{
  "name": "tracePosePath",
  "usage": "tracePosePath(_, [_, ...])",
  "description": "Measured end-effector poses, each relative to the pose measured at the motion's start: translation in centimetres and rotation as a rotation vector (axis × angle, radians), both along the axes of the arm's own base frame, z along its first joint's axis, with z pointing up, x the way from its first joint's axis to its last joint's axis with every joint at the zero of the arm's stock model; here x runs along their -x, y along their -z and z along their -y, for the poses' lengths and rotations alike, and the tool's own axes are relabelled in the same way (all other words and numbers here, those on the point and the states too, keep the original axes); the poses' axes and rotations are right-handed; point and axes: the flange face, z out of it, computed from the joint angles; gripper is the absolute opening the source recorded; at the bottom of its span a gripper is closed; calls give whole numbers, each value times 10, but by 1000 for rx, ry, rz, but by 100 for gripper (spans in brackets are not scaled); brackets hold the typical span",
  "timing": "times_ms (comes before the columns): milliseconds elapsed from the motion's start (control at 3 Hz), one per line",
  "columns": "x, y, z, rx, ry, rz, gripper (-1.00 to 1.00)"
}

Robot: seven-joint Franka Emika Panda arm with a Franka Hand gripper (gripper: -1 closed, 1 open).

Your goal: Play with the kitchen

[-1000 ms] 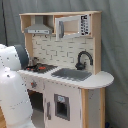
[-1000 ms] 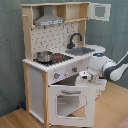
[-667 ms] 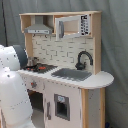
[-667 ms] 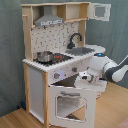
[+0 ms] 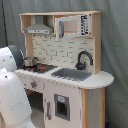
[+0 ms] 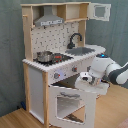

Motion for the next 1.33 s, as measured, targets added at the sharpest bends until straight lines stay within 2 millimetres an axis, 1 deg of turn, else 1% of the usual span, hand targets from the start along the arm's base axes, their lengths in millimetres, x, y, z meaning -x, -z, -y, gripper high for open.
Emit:
tracePosePath(333, [15, -2, -14, -11, 41, 13, -100])
tracePosePath(1333, [17, -3, -45, 14, 95, 59, -100])
